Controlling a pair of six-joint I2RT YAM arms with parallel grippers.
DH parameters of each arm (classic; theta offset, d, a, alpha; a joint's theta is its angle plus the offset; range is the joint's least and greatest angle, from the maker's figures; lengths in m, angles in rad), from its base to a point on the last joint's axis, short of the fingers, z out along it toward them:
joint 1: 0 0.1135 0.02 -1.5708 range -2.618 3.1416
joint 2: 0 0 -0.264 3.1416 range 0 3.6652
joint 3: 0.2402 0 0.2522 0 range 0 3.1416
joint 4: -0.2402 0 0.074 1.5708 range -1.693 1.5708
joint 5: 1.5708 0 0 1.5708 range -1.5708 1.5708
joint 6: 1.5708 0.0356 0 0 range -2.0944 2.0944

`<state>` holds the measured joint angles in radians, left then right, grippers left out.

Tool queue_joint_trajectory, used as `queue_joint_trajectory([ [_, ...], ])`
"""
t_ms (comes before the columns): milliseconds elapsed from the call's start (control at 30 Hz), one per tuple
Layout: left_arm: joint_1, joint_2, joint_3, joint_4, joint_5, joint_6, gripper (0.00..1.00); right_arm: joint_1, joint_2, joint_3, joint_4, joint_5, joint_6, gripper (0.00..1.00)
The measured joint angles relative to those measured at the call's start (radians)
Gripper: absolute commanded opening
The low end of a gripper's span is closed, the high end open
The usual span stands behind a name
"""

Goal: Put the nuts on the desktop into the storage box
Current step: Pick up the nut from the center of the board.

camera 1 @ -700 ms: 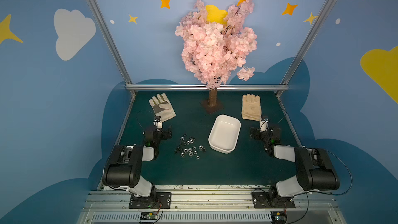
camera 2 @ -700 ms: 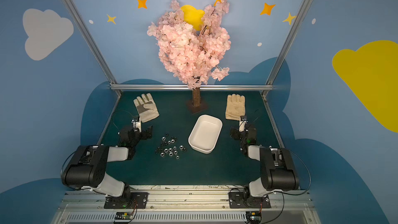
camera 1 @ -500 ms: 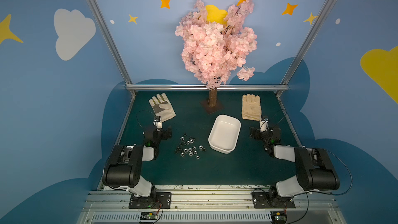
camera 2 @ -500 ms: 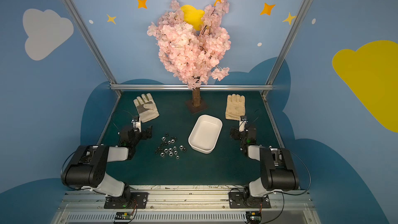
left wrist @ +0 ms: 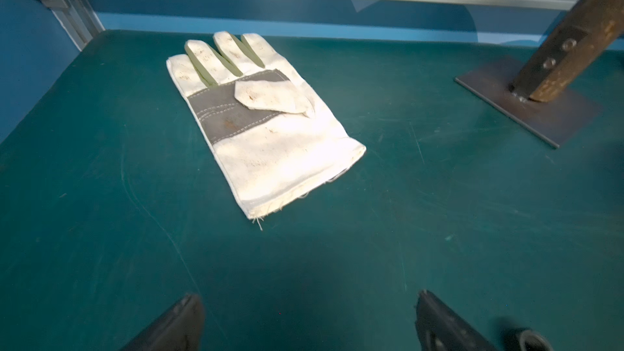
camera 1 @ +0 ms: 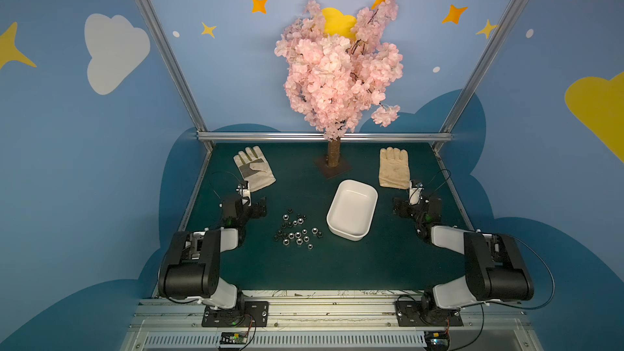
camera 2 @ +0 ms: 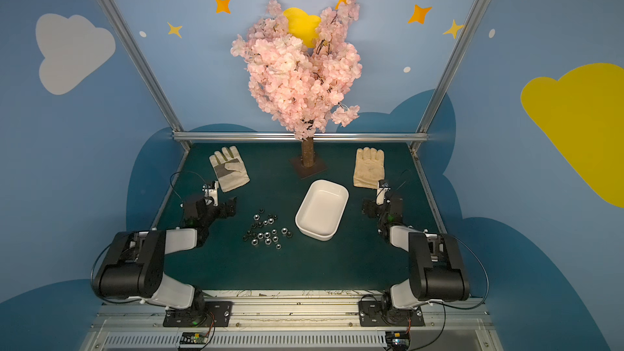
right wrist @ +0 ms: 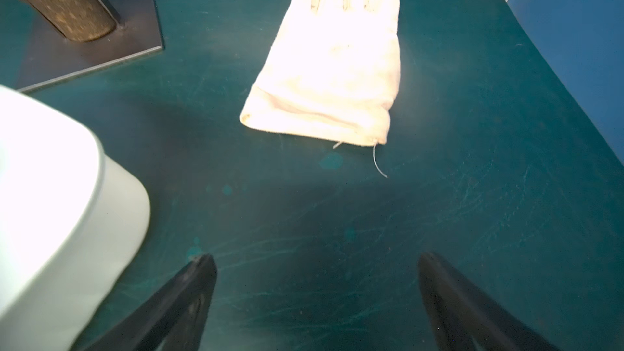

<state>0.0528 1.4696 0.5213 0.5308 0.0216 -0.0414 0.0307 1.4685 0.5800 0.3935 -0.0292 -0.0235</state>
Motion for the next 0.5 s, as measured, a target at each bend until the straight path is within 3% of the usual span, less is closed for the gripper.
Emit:
queue_joint_trajectory([
  [233, -0.027, -0.211, 0.343, -0.325, -0.021, -0.084, 0.98, 0.119, -0.020, 0.542, -0.438, 0.071, 0.013, 0.96],
  [367, -0.035, -0.210, 0.480, -0.521, -0.005, -0.090, 0.97, 0.281, 0.076, 0.872, -0.716, 0.073, -0.016, 0.90],
  [500, -0.044, -0.187, 0.498, -0.681, 0.005, -0.090, 0.97, 0.440, 0.233, 1.133, -0.993, 0.040, -0.026, 0.86],
])
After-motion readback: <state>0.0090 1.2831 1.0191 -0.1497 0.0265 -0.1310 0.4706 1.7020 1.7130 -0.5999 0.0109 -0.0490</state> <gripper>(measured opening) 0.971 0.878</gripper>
